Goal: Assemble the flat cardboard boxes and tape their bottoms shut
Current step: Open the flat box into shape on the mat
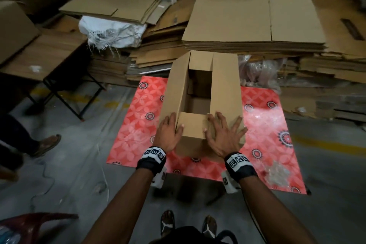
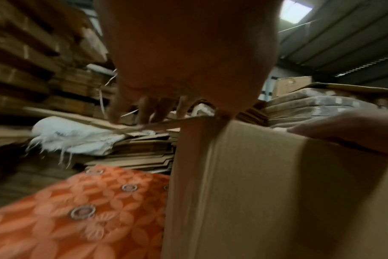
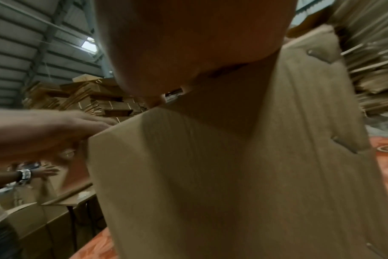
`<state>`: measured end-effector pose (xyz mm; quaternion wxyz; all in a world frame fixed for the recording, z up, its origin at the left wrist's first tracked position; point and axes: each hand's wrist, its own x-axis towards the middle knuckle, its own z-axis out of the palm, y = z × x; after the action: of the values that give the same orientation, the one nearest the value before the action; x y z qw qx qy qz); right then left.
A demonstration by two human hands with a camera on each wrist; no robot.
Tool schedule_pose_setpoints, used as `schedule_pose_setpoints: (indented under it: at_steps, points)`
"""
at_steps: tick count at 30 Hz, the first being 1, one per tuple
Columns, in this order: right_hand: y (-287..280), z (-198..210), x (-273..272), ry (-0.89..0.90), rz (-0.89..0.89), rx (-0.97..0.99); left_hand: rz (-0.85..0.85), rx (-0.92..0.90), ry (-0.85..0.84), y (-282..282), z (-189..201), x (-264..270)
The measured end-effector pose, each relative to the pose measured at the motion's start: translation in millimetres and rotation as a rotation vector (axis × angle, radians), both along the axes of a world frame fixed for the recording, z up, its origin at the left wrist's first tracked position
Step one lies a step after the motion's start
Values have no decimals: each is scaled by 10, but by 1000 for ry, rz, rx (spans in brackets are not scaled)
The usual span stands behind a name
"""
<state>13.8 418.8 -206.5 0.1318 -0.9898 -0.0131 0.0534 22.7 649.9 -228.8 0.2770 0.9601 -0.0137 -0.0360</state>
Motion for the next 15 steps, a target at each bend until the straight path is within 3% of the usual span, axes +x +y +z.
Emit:
schedule_pose_setpoints:
  at_steps: [3, 8, 10, 13, 15]
  points:
    - [2, 27, 36, 12, -8, 27, 9, -102, -25, -2, -13, 48]
    - [-33, 177, 105, -31, -24, 254, 5, -7, -67, 90, 43, 198]
    - [-55, 328, 88, -161, -21, 392, 32, 92, -70, 81, 56, 216]
    - [-123, 540, 61, -500, 31, 583, 62, 376, -114, -37, 117, 204]
    - [-191, 603, 36, -693, -11, 584, -20, 493, -191, -200, 219, 193]
